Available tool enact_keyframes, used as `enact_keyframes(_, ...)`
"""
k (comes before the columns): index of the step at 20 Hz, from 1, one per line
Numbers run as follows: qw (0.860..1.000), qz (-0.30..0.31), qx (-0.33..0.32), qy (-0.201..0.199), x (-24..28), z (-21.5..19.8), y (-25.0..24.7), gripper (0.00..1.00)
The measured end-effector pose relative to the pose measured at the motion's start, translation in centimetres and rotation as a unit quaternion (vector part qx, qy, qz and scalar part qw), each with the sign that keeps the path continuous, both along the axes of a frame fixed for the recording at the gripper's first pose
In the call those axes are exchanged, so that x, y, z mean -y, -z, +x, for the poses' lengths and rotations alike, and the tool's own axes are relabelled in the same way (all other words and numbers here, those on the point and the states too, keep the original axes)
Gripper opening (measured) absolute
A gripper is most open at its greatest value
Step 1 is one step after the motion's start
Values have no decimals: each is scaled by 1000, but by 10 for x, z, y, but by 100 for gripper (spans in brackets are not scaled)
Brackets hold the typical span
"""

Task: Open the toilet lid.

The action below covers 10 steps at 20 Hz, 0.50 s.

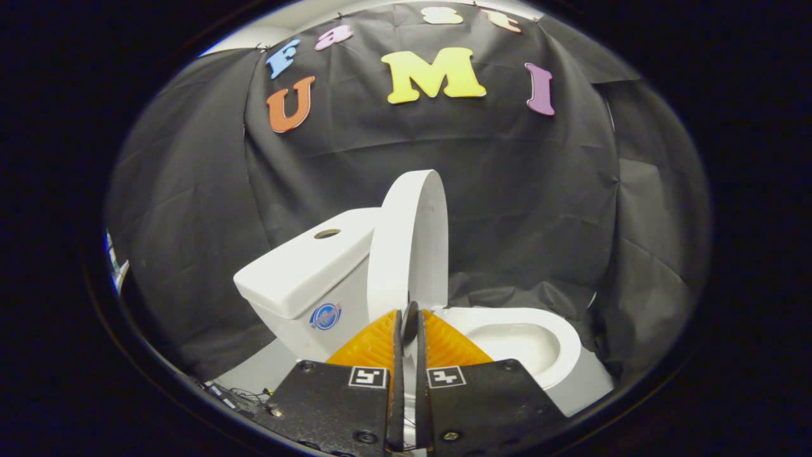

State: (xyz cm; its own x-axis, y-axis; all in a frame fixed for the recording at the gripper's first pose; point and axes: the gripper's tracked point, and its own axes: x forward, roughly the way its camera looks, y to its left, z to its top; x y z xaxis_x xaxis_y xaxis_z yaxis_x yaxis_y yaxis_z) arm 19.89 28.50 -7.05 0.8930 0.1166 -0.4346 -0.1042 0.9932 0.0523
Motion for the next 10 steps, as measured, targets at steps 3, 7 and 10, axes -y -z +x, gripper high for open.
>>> enact_keyframes(3,1000,2,-2,-5,-8,0,0,10)
enact_keyframes(7,1000,-6,1,-13,-19,0,0,10)
enact_keyframes(10,1000,-10,1,-19,-27,1,1,10)
